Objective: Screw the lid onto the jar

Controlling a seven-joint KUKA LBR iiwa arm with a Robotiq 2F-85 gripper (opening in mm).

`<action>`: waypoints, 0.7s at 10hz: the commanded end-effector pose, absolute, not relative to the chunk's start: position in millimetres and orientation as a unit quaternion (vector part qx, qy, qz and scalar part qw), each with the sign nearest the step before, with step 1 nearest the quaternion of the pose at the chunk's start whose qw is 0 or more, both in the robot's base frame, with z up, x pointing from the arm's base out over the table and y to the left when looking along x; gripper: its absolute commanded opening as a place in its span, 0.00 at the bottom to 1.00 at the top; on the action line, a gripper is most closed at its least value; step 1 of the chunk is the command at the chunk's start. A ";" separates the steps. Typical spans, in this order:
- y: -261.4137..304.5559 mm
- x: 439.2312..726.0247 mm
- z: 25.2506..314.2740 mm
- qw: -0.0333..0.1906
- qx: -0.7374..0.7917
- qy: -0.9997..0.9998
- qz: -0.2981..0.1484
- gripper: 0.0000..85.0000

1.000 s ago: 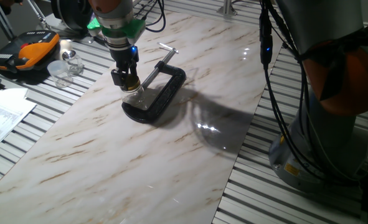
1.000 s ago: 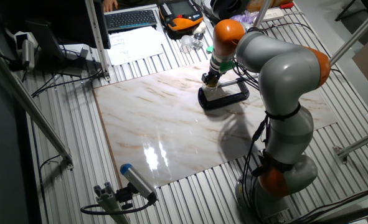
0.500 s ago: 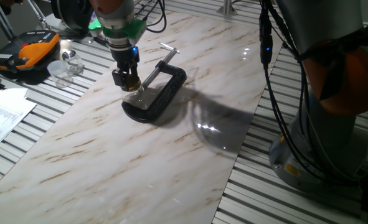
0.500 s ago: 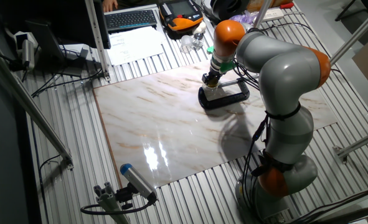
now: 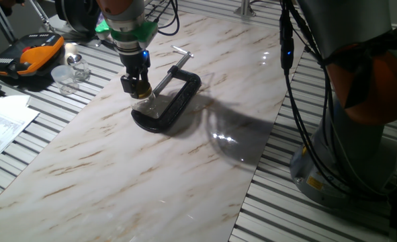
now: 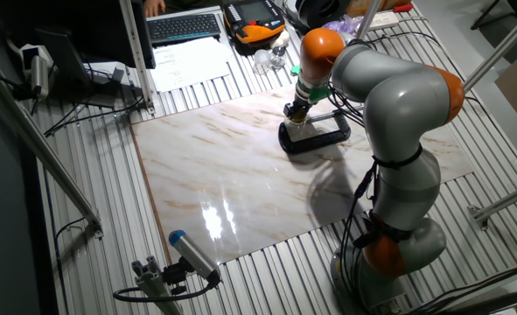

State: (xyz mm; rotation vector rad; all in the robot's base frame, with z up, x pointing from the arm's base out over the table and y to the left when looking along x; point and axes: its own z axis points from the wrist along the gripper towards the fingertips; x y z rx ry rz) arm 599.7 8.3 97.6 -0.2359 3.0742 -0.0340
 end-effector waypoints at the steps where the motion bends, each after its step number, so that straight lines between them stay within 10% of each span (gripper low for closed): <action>1: 8.4 599.6 96.8 0.029 -0.077 0.997 -0.011 0.00; 7: 8.3 599.7 96.4 0.030 -0.074 0.997 -0.009 0.00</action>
